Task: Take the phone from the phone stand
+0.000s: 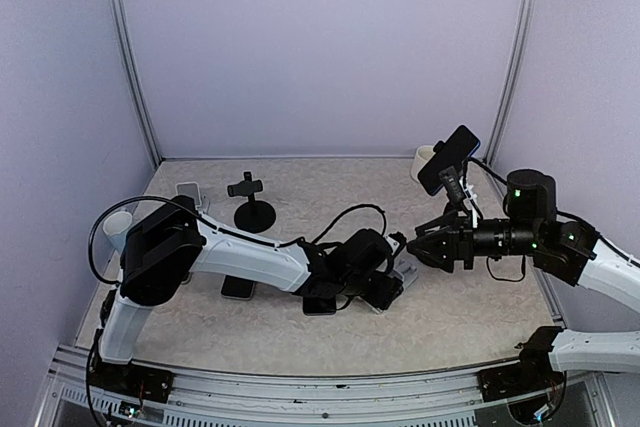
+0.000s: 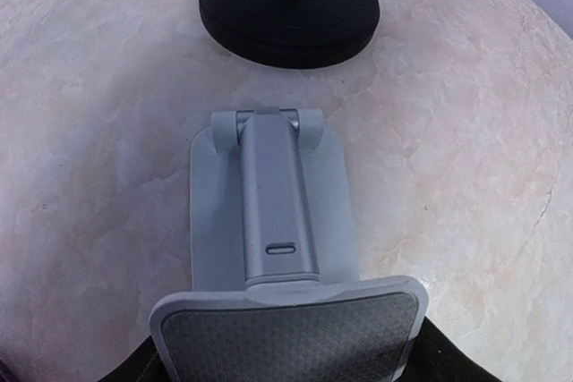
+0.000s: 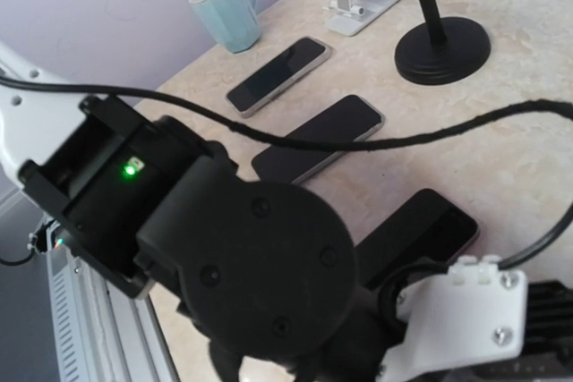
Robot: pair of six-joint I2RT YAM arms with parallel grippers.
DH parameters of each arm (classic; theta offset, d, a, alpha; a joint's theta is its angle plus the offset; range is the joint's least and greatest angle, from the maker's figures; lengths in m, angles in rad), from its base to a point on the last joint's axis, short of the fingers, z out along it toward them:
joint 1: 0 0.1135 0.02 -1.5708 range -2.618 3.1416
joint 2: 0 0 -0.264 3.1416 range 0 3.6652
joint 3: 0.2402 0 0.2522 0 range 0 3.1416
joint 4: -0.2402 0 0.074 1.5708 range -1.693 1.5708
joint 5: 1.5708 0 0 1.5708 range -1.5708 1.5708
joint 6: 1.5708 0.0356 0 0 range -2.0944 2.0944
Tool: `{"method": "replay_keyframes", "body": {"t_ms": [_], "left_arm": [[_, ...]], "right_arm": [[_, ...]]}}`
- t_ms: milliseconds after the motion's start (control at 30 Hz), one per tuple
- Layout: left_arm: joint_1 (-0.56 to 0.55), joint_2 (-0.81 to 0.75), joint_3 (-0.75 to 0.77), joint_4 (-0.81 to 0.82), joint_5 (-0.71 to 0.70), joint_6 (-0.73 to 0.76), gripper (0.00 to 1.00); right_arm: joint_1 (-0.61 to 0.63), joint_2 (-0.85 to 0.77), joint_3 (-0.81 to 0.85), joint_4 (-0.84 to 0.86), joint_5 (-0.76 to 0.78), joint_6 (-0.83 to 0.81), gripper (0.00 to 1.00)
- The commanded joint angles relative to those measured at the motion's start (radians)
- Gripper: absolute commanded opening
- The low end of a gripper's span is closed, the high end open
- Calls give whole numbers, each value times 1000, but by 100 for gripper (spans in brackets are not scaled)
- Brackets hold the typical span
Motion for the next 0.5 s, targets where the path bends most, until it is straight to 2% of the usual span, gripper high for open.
{"method": "replay_keyframes", "body": {"t_ms": [0, 67, 167, 467], "left_arm": [[-4, 2, 32, -17, -70, 3, 60], [-3, -16, 35, -13, -100, -12, 51], [3, -50, 37, -14, -170, -50, 43], [83, -129, 56, -42, -387, -193, 32]], "right_arm": [[-11, -18, -2, -27, 7, -12, 75], [-10, -21, -2, -26, 8, -12, 75], [-10, -26, -5, -23, 14, -9, 75], [-10, -31, -10, -9, 23, 1, 74]]}}
